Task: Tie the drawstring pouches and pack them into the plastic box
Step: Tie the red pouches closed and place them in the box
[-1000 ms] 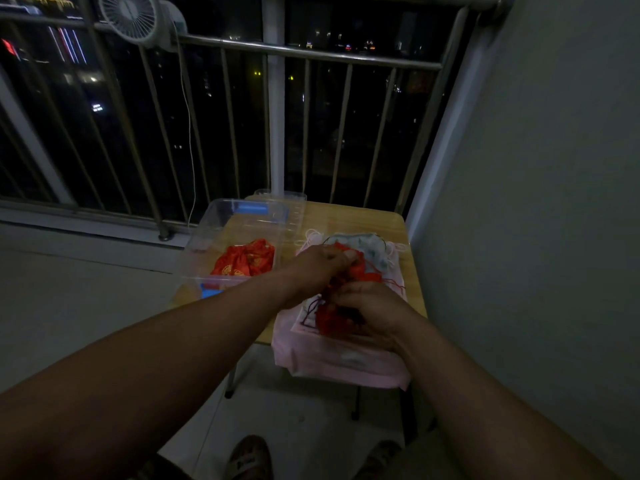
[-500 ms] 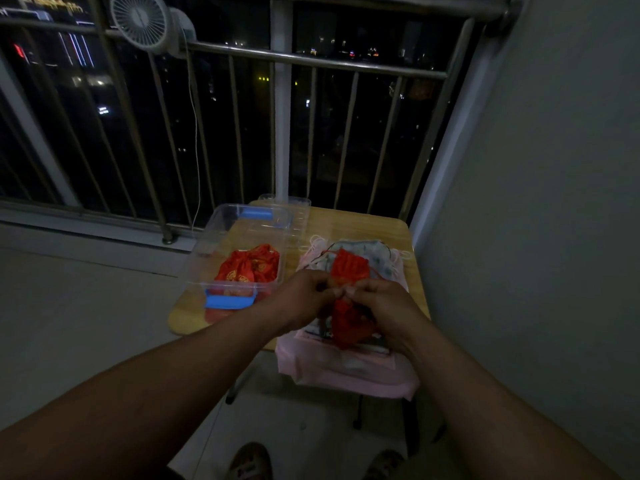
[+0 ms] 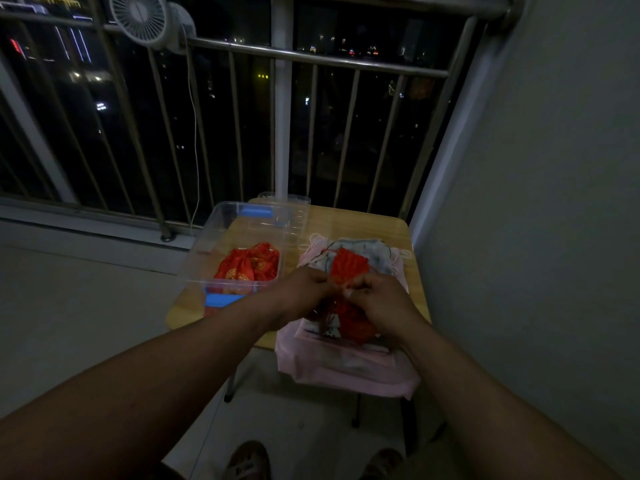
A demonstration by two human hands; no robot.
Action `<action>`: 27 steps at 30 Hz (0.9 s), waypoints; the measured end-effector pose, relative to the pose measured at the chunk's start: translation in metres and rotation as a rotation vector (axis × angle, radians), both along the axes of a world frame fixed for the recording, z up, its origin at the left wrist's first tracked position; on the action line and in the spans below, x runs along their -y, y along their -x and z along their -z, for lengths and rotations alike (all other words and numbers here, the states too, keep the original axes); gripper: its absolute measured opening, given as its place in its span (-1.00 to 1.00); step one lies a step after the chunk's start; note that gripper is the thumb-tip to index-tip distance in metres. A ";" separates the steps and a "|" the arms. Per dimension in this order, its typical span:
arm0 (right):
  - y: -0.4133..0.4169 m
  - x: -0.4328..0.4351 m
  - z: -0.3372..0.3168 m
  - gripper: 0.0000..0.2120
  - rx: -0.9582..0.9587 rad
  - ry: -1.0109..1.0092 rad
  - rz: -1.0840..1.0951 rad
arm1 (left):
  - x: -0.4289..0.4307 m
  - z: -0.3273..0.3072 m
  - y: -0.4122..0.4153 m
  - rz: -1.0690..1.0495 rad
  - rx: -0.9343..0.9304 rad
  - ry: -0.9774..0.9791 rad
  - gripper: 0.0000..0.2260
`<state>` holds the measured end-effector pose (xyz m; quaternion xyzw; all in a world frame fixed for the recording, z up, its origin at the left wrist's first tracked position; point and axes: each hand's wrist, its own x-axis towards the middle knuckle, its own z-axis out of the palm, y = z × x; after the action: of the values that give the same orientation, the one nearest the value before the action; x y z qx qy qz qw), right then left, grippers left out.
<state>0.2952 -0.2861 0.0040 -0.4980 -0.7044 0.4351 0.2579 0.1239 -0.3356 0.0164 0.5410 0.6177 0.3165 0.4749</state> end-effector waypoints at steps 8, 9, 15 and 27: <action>-0.004 -0.002 0.000 -0.92 -0.001 -0.011 -0.036 | -0.009 0.006 0.006 0.003 -0.127 -0.097 -0.91; -0.005 -0.002 0.000 -0.91 0.007 -0.013 -0.046 | -0.010 0.007 0.006 0.000 -0.115 -0.107 -0.92; -0.010 -0.004 -0.002 -0.89 -0.063 0.049 -0.116 | -0.007 0.013 0.015 0.079 -0.034 -0.155 -0.96; 0.003 0.002 0.006 -0.90 0.082 -0.135 -0.134 | 0.009 0.030 0.007 0.002 0.023 -0.121 -0.94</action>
<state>0.2918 -0.2883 -0.0019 -0.4489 -0.7737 0.3823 0.2319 0.1170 -0.3447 -0.0135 0.5656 0.5916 0.3590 0.4485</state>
